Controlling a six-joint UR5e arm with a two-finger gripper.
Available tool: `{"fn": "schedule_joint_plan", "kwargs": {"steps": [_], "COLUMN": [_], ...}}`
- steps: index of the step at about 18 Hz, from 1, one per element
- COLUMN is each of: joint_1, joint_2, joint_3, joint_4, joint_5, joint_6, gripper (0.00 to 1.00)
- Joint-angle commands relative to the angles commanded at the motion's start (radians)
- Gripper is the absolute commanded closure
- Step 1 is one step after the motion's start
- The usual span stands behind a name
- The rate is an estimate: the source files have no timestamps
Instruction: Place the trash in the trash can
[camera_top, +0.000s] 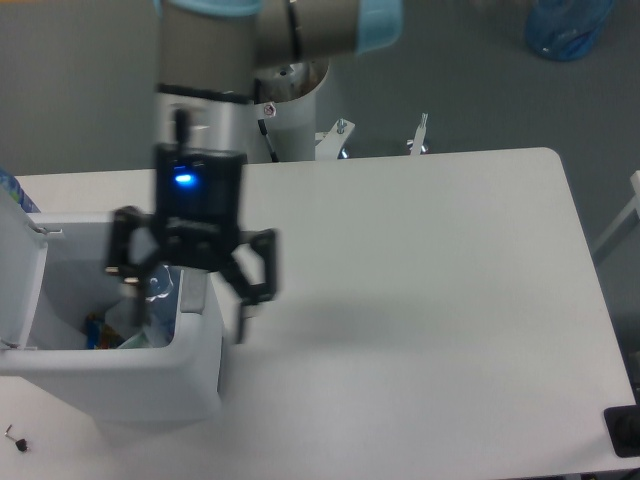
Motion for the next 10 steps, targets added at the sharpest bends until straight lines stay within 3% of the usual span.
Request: {"fn": "schedule_joint_plan", "kwargs": {"steps": [4, 7, 10], "joint_1": [0.058, 0.086, 0.118], "joint_2": [0.043, 0.101, 0.143], "joint_3": [-0.067, -0.1, -0.127], "joint_4": [-0.02, -0.103, -0.135], "joint_5": [0.069, 0.072, 0.073], "joint_6": [0.195, 0.311, 0.407], "gripper": [0.0, 0.0, 0.0]}}
